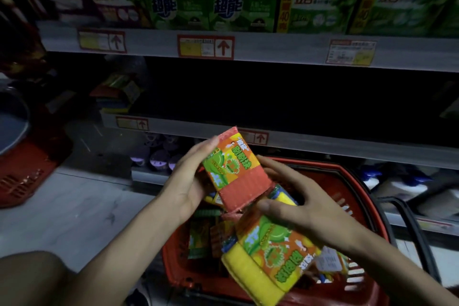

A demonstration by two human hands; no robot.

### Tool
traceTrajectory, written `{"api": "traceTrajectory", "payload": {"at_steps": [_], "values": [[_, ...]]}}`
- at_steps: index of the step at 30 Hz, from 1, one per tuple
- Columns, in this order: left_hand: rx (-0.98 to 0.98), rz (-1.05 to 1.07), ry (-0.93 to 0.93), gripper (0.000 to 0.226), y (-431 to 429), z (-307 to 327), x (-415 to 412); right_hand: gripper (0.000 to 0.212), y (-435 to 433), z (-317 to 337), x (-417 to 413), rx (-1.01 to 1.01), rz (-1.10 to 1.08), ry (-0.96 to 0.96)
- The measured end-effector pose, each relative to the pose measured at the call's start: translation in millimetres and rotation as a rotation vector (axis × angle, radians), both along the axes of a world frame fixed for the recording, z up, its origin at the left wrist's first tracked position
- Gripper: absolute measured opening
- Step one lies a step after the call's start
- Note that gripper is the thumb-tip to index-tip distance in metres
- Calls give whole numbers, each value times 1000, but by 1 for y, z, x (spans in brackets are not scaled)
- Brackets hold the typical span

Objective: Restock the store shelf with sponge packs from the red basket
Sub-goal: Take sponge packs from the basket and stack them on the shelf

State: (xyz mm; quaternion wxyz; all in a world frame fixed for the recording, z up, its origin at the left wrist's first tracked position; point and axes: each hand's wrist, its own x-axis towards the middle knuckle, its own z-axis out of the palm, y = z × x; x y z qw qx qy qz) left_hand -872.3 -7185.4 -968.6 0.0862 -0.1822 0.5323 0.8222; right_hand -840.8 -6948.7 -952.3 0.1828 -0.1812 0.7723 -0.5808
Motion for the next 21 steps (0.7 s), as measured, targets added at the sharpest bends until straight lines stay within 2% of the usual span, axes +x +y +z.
{"api": "traceTrajectory", "payload": {"at_steps": [4,8,12,14,18,21], "values": [[19,29,77,64,2,1,-4,77,-3,-11,-1,-15,-66,-6],[-72,-98,132,81,5,5,1,74,0,-13,-7,-80,-110,8],[-131,-168,122,76,-1,8,6,72,1,-16,-6,-12,-163,59],[-161,-109,133,76,0,7,8,67,-2,-17,-3,11,-213,98],[-210,101,116,69,0,9,11,44,-16,-12,4,-126,-263,80],[-246,203,138,57,-8,13,13,46,-31,-7,6,-177,-222,58]]}}
